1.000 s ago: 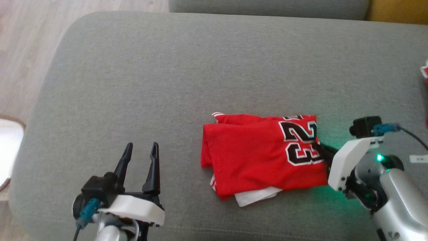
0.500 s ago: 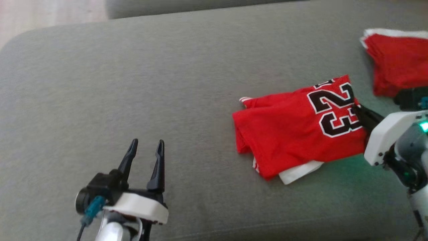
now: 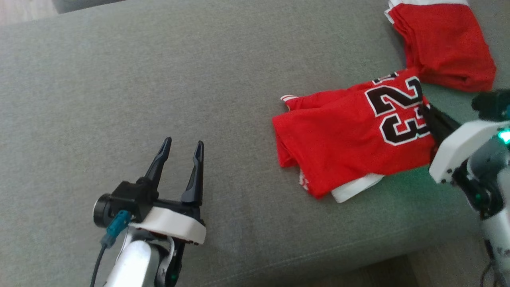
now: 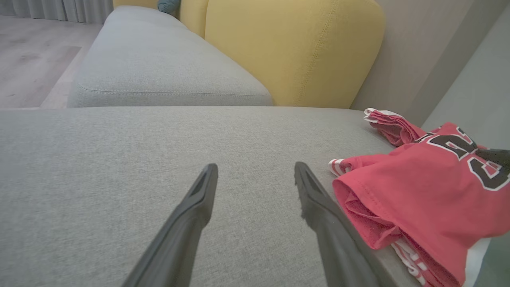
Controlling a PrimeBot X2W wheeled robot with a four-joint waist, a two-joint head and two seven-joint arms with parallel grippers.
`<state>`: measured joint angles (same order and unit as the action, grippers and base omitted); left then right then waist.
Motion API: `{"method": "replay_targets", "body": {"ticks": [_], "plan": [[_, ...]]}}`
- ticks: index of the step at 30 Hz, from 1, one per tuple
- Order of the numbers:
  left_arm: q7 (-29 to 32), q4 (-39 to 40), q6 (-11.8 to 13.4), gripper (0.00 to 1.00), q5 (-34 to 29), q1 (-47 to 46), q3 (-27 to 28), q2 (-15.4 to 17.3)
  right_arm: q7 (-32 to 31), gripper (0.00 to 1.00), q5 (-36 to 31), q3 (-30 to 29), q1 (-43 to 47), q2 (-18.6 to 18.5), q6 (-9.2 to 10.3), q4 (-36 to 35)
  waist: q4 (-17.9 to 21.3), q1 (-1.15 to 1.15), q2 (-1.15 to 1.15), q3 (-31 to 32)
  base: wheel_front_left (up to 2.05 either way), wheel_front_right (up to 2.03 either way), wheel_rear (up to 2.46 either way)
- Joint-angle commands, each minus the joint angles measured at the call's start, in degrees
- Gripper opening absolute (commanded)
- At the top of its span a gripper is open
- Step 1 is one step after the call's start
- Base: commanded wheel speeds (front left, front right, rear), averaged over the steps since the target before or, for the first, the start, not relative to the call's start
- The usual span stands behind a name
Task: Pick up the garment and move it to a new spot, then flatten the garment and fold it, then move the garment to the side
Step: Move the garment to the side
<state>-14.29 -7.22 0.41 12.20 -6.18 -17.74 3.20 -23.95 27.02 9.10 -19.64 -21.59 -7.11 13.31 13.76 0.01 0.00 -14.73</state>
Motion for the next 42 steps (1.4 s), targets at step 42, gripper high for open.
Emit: {"method": "replay_targets", "body": {"ticks": [42], "plan": [[-0.7,4.3,0.9,1.0,0.6,-1.2,1.2,-0.3,6.0,0.0,-28.5,-22.4,-28.8,-9.3,-0.37,22.8,-10.9,-0.01,0.0,-0.5,0.0,0.0,0.0]]}}
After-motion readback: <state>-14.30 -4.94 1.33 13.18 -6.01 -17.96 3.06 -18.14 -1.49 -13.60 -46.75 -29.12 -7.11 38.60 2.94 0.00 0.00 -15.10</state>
